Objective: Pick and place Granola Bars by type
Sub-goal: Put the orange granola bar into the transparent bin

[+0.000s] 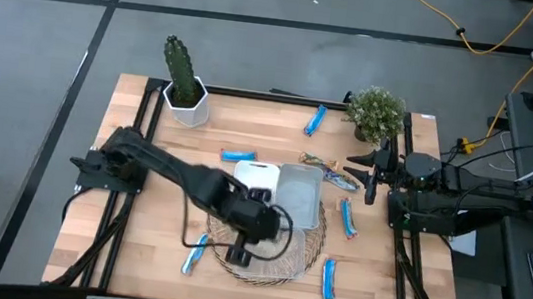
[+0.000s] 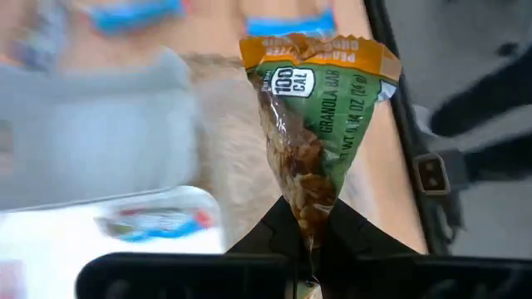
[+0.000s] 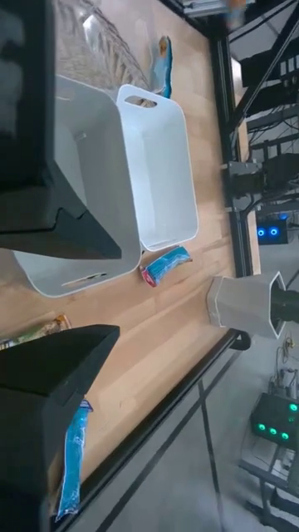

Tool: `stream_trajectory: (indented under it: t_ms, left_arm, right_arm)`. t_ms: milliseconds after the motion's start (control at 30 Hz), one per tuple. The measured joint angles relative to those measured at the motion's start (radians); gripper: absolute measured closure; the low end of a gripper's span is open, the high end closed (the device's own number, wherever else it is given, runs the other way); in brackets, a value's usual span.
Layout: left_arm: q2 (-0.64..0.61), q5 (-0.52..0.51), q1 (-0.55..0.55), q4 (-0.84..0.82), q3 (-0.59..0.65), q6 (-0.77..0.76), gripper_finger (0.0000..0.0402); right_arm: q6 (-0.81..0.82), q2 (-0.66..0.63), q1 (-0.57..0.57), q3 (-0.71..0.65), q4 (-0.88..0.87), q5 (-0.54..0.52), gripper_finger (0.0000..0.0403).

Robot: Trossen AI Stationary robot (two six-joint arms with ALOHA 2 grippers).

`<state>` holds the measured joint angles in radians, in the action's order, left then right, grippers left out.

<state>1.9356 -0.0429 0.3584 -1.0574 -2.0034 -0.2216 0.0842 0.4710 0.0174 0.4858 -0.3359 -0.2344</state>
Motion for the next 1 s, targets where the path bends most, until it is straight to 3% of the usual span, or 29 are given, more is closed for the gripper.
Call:
stream_trajectory:
  t_ms: [167, 300, 667, 1000]
  left_arm:
    - [0.001, 0.127, 0.001, 0.253, 0.169, -0.069, 0.0393]
    - [-0.003, 0.140, 0.002, 0.350, 0.213, -0.120, 0.0392]
    - [-0.005, 0.139, 0.007, 0.351, 0.213, -0.227, 0.0362]
    - [-0.007, 0.133, 0.003, 0.318, 0.186, -0.305, 0.0282]
  right_arm:
    - [-0.016, 0.000, 0.000, 0.000, 0.000, 0.000, 0.0262]
    - [-0.018, 0.000, 0.000, 0.000, -0.001, 0.000, 0.0262]
    - [-0.018, 0.000, 0.000, 0.000, -0.052, 0.000, 0.0262]
    - [-0.017, 0.000, 0.000, 0.000, -0.063, 0.000, 0.0262]
